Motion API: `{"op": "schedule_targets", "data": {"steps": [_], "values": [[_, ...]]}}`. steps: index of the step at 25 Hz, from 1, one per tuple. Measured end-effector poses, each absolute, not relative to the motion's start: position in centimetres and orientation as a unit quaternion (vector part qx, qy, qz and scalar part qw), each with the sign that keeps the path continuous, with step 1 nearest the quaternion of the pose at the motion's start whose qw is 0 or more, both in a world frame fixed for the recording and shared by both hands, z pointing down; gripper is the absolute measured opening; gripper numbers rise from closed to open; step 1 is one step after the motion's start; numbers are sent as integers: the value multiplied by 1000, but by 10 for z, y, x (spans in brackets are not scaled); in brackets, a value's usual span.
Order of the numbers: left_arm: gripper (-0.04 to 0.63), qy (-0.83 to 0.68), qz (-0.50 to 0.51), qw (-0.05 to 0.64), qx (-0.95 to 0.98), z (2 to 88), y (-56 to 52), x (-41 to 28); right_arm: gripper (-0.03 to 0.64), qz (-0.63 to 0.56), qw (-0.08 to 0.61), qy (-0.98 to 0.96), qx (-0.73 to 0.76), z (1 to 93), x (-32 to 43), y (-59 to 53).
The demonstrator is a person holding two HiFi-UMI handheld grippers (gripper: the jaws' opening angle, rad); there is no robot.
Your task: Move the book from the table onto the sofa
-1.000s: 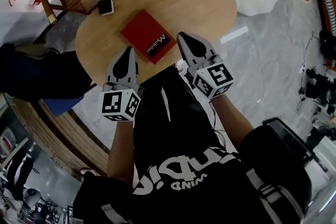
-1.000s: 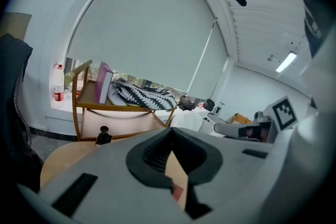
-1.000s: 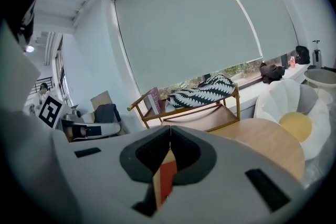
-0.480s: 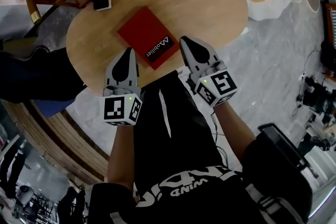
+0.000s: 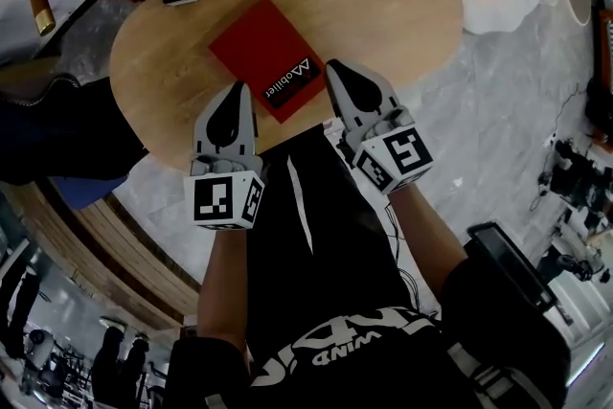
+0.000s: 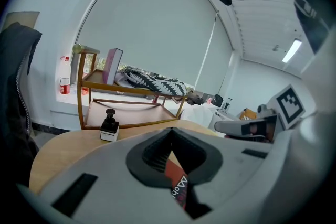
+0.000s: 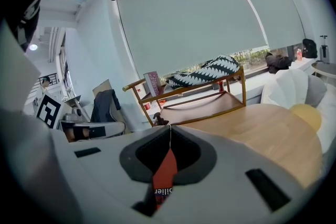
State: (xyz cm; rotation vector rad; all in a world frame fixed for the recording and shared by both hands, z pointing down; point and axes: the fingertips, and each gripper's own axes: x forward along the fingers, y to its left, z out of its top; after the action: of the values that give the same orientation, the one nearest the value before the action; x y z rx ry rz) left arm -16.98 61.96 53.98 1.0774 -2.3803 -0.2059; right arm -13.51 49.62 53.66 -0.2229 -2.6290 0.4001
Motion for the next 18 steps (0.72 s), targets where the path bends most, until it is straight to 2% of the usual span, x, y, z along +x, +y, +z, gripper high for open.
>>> {"op": "schedule_targets", "data": {"steps": [9,12,18], "values": [[11,-877,-69,262,398,543,617,-158,3,157,225,-957,-88,534,-133,497],[45,-878,-70,264,393,544,616,-158,6,161,223,-958,-86,535,-133,496],[110,-878,-73,272,388,548,620,-158,124,184,216,-953,-103,534,-134,504]]}}
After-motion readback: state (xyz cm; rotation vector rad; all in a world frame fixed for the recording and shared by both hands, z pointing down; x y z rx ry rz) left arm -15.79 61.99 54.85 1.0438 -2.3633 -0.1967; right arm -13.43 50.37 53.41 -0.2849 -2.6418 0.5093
